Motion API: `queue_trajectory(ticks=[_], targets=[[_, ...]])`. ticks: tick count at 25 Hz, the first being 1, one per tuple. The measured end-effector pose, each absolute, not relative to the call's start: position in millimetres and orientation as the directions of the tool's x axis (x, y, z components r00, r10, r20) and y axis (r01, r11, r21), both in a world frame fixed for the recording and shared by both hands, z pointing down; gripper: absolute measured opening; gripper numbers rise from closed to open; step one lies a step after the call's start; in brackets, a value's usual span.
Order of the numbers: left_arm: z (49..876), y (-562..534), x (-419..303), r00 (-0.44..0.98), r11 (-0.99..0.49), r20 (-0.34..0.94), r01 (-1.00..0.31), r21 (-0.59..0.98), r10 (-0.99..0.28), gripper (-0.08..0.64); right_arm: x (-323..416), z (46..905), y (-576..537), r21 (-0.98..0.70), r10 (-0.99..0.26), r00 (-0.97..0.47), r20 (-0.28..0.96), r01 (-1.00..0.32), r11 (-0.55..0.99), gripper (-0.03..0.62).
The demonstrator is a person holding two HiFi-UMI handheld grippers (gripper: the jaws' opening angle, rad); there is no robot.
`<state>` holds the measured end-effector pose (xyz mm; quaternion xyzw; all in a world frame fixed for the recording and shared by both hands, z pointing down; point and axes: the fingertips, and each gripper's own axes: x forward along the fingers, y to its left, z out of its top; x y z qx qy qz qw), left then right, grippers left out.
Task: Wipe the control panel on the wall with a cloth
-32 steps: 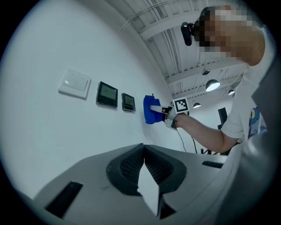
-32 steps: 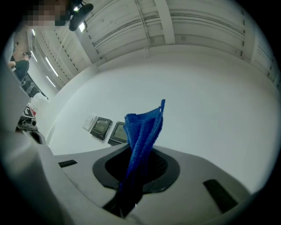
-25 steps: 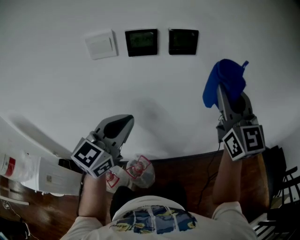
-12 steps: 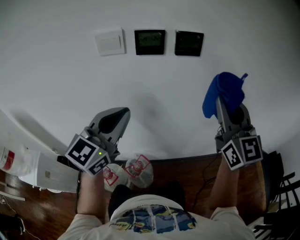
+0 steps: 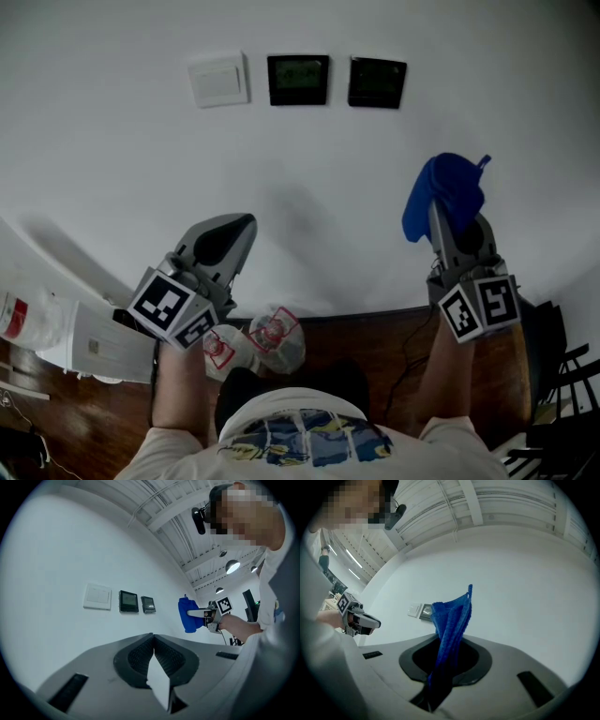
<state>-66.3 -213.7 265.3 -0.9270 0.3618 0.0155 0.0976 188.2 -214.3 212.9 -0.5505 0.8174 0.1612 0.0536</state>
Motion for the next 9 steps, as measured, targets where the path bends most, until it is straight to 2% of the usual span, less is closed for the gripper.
queue_trajectory(ticks=[9], targets=[[257.9,-216.1,-65.7,0.731,-0.711,-0.121,-0.682,-0.173,-0.671,0.006,193.2,216.6,-218.0,0.2,-0.885,-0.388,-0.258,-0.917,0.344,0.072]])
